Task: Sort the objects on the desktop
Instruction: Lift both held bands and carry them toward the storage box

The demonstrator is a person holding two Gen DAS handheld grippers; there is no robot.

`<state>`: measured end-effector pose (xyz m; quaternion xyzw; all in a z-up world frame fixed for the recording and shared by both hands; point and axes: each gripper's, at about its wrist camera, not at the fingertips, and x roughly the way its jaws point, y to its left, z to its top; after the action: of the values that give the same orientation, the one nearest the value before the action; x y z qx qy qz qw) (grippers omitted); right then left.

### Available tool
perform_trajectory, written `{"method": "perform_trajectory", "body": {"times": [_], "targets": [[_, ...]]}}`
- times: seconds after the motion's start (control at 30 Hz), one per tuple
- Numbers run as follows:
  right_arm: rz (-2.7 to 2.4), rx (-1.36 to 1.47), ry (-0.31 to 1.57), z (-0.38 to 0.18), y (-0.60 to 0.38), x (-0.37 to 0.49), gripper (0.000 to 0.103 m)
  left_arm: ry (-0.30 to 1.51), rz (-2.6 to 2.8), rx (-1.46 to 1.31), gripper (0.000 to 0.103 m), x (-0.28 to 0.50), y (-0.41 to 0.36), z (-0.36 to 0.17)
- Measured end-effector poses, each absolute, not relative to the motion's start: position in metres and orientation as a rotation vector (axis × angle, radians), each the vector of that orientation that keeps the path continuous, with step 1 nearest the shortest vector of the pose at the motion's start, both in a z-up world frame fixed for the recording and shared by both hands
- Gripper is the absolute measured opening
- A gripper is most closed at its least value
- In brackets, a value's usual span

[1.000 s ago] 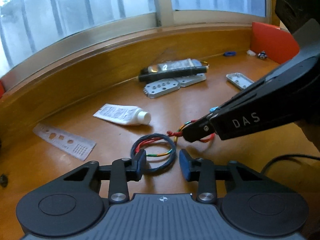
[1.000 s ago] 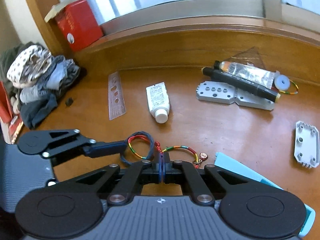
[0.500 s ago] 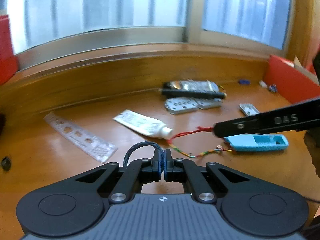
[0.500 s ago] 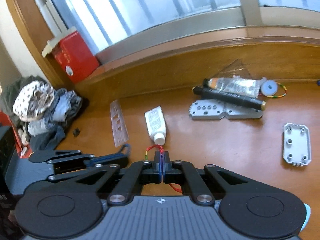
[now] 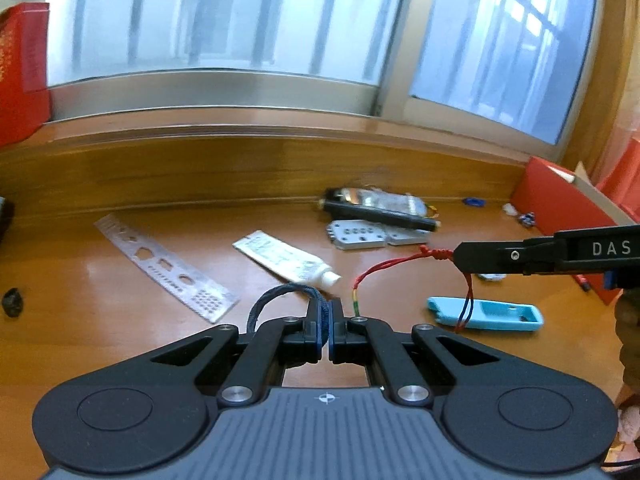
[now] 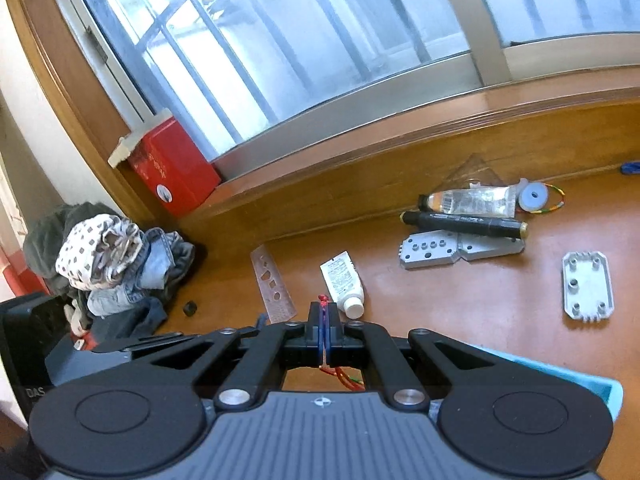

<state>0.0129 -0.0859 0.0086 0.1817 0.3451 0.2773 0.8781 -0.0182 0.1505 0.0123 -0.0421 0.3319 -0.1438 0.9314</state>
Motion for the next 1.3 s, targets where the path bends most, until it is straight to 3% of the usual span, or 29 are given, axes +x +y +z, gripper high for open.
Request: {"method": "perform_trajectory", "body": {"times": [1.3], "targets": [[0.572,0.396,0.608,0.020,-0.303,-0.049,0.001,0.651,-0.342,-0.048,0.005,-0.040,-0.065,0.033]]}}
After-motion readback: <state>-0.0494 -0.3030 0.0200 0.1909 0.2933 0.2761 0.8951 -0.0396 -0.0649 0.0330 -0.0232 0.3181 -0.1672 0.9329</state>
